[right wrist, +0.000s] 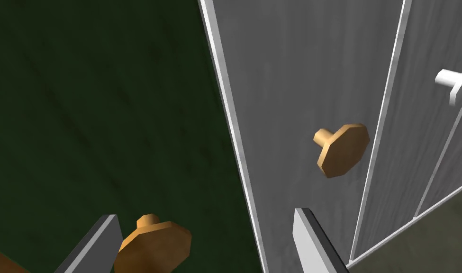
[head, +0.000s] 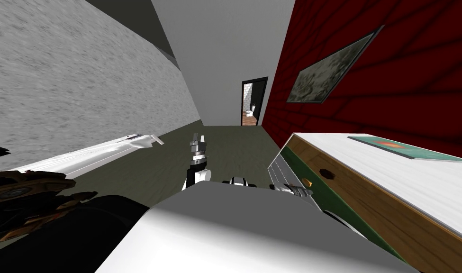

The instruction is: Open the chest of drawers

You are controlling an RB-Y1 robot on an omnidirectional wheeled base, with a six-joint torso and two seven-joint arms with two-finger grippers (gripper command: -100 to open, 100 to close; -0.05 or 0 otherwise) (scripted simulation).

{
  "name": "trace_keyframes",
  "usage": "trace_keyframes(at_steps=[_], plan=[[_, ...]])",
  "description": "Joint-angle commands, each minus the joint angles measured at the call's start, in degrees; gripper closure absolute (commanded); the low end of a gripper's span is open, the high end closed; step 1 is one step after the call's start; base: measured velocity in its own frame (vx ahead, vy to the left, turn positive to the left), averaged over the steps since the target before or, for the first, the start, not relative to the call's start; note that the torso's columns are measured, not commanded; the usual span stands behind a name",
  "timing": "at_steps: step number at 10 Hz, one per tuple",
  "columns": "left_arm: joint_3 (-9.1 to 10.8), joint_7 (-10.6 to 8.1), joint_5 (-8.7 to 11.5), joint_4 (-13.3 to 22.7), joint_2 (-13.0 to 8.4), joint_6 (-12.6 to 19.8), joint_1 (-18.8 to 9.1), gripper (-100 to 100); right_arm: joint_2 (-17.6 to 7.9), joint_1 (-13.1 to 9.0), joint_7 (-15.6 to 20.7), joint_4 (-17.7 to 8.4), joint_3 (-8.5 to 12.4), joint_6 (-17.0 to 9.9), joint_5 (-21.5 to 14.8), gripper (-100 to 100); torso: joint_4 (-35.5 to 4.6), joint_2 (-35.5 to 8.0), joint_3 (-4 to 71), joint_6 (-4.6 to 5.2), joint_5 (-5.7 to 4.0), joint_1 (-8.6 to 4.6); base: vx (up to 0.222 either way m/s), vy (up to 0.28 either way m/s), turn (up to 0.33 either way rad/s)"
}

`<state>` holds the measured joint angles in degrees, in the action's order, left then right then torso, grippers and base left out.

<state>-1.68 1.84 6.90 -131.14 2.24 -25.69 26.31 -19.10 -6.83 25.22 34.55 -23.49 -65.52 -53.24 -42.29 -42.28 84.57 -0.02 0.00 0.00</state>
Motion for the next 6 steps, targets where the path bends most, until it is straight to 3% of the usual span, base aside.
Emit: trace_keyframes(at_steps=[1, 5, 6], plan=[[0.00, 0.00, 0.0, 0.0, 0.0, 0.0, 0.0, 0, -1.1, -1.0, 0.9, -2.2, -0.4, -2.9, -1.0, -100, 0.0, 0.0, 0.0, 0.02, -0.01, -0.02, 0.009, -0.009, 0.107], [0.01, 0.00, 0.0, 0.0, 0.0, 0.0, 0.0, 0, -1.1, -1.0, 0.3, -3.1, -0.6, -2.9, -1.3, -100, 0.0, 0.0, 0.0, 0.03, -0.06, -0.28, 0.013, -0.042, 0.028], [0.01, 0.00, 0.0, 0.0, 0.0, 0.0, 0.0, 0, -1.1, -0.9, 0.2, -3.1, -0.6, -2.9, -1.3, 100, 0.0, 0.0, 0.0, 0.02, -0.05, -0.07, 0.002, -0.013, -0.008]])
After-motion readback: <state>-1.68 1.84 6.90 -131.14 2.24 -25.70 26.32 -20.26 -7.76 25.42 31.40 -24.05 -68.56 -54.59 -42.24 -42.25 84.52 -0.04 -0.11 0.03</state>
